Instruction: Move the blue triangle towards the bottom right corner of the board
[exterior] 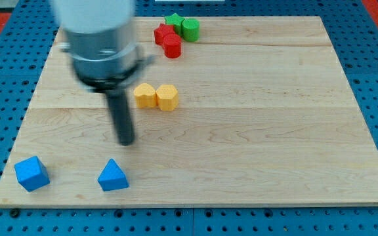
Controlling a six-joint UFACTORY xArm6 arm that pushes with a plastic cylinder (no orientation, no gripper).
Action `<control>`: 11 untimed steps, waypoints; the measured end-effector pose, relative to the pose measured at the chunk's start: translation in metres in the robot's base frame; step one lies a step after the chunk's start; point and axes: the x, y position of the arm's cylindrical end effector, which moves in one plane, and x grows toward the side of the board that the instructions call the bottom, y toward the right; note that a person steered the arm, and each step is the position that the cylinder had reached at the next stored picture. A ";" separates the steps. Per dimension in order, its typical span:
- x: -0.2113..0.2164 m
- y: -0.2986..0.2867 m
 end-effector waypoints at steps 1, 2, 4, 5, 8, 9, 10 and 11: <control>0.033 -0.015; 0.067 -0.015; 0.093 0.106; 0.078 0.179; 0.030 0.126; 0.046 0.195; 0.042 0.227; 0.016 0.220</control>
